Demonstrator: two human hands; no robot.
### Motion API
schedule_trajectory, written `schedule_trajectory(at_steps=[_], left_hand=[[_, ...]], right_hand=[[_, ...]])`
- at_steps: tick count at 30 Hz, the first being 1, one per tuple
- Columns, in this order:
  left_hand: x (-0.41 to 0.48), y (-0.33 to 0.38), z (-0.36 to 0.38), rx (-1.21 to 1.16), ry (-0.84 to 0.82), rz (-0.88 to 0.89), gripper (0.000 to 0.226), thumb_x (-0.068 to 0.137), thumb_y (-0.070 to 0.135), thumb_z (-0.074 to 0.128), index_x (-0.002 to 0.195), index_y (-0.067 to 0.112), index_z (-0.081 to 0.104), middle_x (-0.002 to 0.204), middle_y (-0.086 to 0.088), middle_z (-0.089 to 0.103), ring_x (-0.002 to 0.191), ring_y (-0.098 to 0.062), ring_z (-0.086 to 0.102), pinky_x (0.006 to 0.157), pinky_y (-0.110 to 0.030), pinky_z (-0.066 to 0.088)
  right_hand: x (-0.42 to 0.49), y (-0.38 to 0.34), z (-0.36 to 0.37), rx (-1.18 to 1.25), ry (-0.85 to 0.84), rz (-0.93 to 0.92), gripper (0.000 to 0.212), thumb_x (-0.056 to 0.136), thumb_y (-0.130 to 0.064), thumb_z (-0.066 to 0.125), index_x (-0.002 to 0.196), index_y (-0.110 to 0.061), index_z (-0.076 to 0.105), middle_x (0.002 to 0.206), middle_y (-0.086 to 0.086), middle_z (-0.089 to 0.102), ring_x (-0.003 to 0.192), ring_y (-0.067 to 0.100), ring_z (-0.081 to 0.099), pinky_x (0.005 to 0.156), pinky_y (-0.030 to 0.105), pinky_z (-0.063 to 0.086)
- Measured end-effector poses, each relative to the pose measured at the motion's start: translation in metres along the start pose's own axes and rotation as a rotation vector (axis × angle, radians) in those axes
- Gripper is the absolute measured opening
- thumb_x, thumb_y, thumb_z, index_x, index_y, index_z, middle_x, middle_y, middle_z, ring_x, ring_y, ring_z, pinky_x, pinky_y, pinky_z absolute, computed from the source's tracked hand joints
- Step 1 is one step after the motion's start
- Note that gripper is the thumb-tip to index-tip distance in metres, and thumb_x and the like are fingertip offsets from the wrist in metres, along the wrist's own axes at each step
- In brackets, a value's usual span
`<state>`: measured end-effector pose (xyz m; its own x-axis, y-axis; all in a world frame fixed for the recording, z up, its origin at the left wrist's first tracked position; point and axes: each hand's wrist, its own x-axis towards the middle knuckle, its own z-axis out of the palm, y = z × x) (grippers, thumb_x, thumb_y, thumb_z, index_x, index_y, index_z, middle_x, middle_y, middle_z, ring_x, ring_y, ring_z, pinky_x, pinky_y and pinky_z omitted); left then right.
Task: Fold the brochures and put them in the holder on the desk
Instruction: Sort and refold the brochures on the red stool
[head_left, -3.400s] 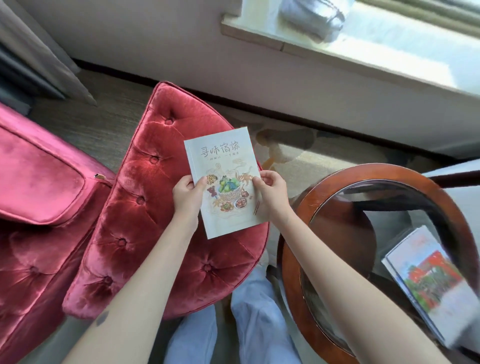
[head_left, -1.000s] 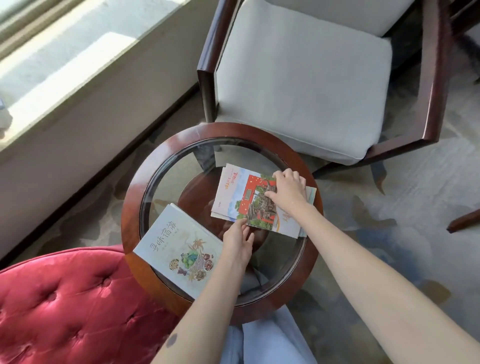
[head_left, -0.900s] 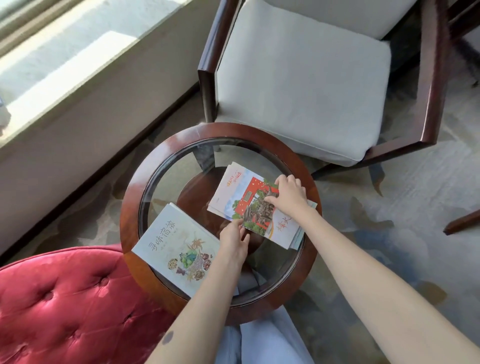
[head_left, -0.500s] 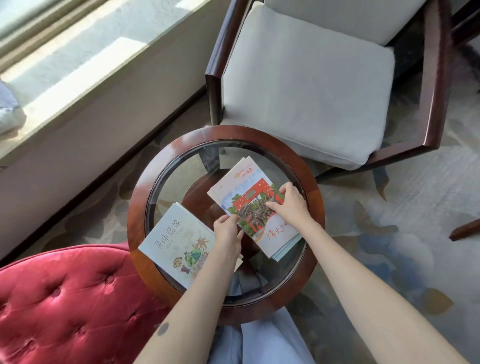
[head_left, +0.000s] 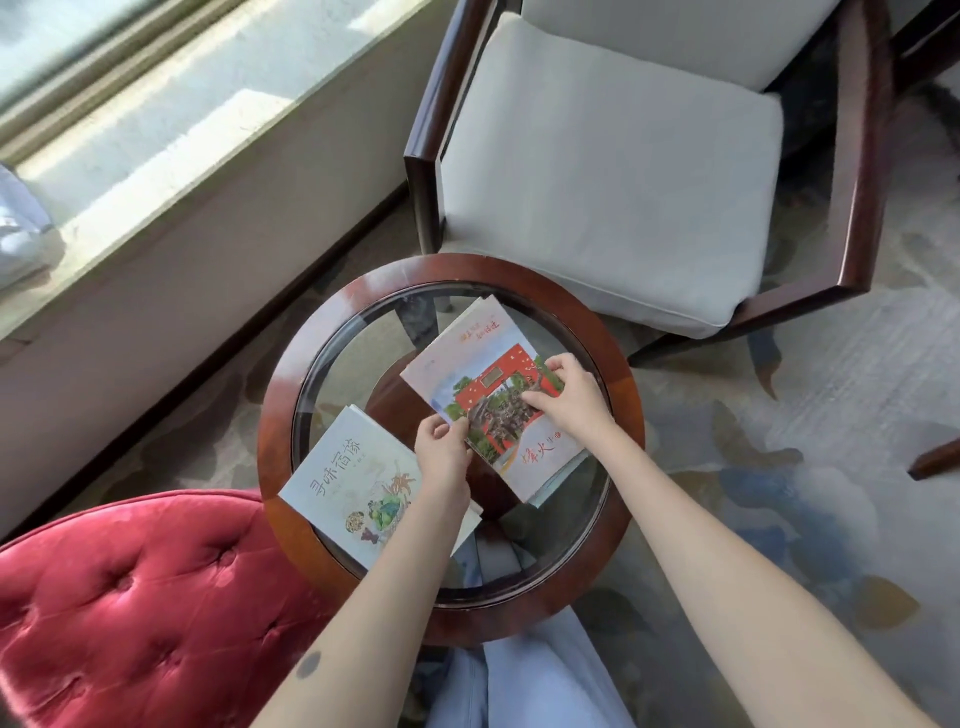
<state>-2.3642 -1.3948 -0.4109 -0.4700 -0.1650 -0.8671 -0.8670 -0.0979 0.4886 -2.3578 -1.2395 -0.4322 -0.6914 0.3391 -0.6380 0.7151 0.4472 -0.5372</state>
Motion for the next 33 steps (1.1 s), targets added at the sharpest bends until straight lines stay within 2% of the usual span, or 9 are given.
schedule_trajectory(at_steps=[3, 7, 10, 14, 17, 19, 21, 25, 33], left_hand=[[-0.005, 0.008, -0.003, 0.055, -0.003, 0.270, 0.018, 0.091, 0.009, 0.055, 0.079, 0.023, 0.053, 0.102, -0.006, 0.064, 0.099, -0.020, 0.062, 0.090, -0.038, 0.051], [-0.020, 0.022, -0.008, 0.059, 0.027, 0.558, 0.026, 0.088, 0.003, 0.056, 0.074, 0.025, 0.055, 0.076, 0.007, 0.061, 0.067, 0.006, 0.059, 0.063, -0.011, 0.048], [-0.027, 0.031, -0.010, 0.047, 0.072, 0.673, 0.024, 0.090, 0.001, 0.053, 0.081, 0.022, 0.058, 0.079, 0.007, 0.064, 0.069, 0.006, 0.060, 0.063, -0.008, 0.048], [-0.030, 0.037, -0.014, 0.080, 0.102, 0.722, 0.020, 0.092, 0.003, 0.050, 0.092, 0.019, 0.062, 0.087, 0.003, 0.068, 0.084, -0.010, 0.064, 0.083, -0.030, 0.054], [-0.026, 0.031, -0.017, 0.136, 0.070, 0.724, 0.017, 0.093, 0.006, 0.048, 0.104, 0.009, 0.061, 0.103, -0.010, 0.068, 0.101, -0.025, 0.064, 0.093, -0.046, 0.051], [-0.023, 0.024, -0.017, 0.199, 0.051, 0.715, 0.025, 0.096, 0.011, 0.045, 0.118, 0.013, 0.055, 0.116, -0.007, 0.064, 0.112, -0.022, 0.059, 0.100, -0.046, 0.047], [-0.020, 0.019, -0.016, 0.253, 0.030, 0.696, 0.034, 0.098, 0.015, 0.040, 0.131, 0.021, 0.047, 0.128, -0.003, 0.059, 0.122, -0.018, 0.052, 0.105, -0.044, 0.042], [-0.015, 0.014, -0.011, 0.299, -0.027, 0.632, 0.046, 0.099, 0.019, 0.033, 0.143, 0.025, 0.027, 0.143, -0.003, 0.045, 0.133, -0.021, 0.041, 0.111, -0.047, 0.034], [-0.012, 0.024, -0.011, 0.296, 0.085, 0.667, 0.032, 0.099, 0.015, 0.033, 0.121, 0.015, 0.056, 0.115, -0.002, 0.065, 0.105, -0.017, 0.058, 0.098, -0.038, 0.047]], right_hand=[[-0.004, -0.010, -0.003, 0.063, 0.127, -0.085, 0.053, 0.080, -0.030, 0.070, 0.129, -0.023, 0.050, 0.122, 0.009, 0.047, 0.117, 0.022, 0.048, 0.100, 0.034, 0.038], [-0.013, -0.030, -0.009, 0.235, 0.289, -0.252, 0.042, 0.081, -0.024, 0.070, 0.121, -0.021, 0.057, 0.119, 0.000, 0.058, 0.109, 0.014, 0.053, 0.098, 0.032, 0.045], [-0.022, -0.039, -0.009, 0.297, 0.392, -0.330, 0.028, 0.082, -0.021, 0.068, 0.109, -0.023, 0.063, 0.105, -0.006, 0.070, 0.099, 0.011, 0.062, 0.085, 0.027, 0.051], [-0.032, -0.038, -0.001, 0.332, 0.487, -0.426, 0.024, 0.082, -0.016, 0.069, 0.106, -0.018, 0.068, 0.099, -0.006, 0.071, 0.091, -0.001, 0.062, 0.078, 0.000, 0.043], [-0.036, -0.030, 0.008, 0.316, 0.458, -0.352, 0.025, 0.085, -0.013, 0.065, 0.110, -0.012, 0.065, 0.099, 0.004, 0.073, 0.087, 0.009, 0.067, 0.068, -0.009, 0.037], [-0.038, -0.025, 0.014, 0.282, 0.392, -0.302, 0.030, 0.088, -0.016, 0.061, 0.118, -0.013, 0.060, 0.104, 0.005, 0.072, 0.086, 0.011, 0.068, 0.066, -0.007, 0.039], [-0.039, -0.021, 0.019, 0.259, 0.301, -0.272, 0.039, 0.091, -0.020, 0.056, 0.130, -0.018, 0.049, 0.115, 0.003, 0.067, 0.095, 0.018, 0.067, 0.081, 0.014, 0.052], [-0.038, -0.022, 0.025, 0.237, 0.224, -0.240, 0.047, 0.095, -0.020, 0.046, 0.141, -0.023, 0.034, 0.135, 0.004, 0.055, 0.121, 0.027, 0.055, 0.102, 0.043, 0.042], [-0.037, -0.025, 0.021, 0.183, 0.387, -0.297, 0.038, 0.092, -0.002, 0.048, 0.128, -0.013, 0.055, 0.112, 0.007, 0.069, 0.103, 0.024, 0.065, 0.087, 0.015, 0.043]])
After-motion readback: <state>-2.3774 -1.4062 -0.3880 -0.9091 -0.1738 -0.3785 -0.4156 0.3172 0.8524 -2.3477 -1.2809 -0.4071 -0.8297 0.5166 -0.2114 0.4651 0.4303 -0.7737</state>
